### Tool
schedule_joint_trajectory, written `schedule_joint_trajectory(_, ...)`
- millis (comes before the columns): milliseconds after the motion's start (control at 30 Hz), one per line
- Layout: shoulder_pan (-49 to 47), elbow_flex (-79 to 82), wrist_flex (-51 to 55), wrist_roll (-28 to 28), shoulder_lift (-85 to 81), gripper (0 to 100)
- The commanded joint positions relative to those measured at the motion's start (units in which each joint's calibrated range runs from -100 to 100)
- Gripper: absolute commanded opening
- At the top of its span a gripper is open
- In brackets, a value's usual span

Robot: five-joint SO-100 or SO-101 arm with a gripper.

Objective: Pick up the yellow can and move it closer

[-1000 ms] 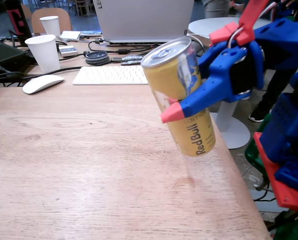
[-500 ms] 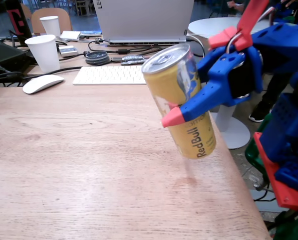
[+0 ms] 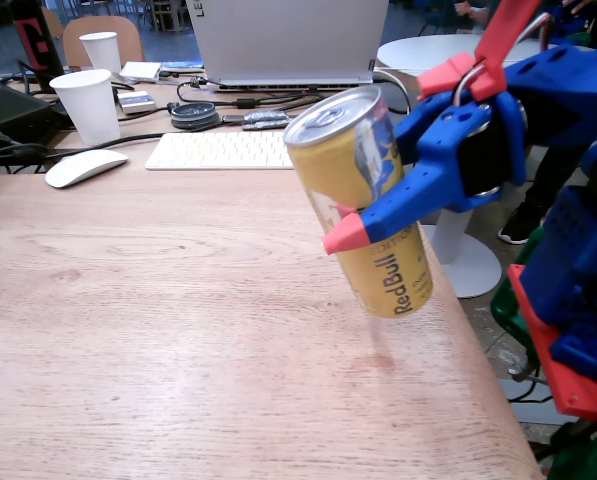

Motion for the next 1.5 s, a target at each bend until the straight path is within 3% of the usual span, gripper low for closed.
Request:
schedule_joint_trajectory(0,-0.49,-1.7,-0.21,-0.24,-2.53,22)
schedule_joint_trajectory(1467,-0.49,1.7,-0.21,0.2,-2.62,22)
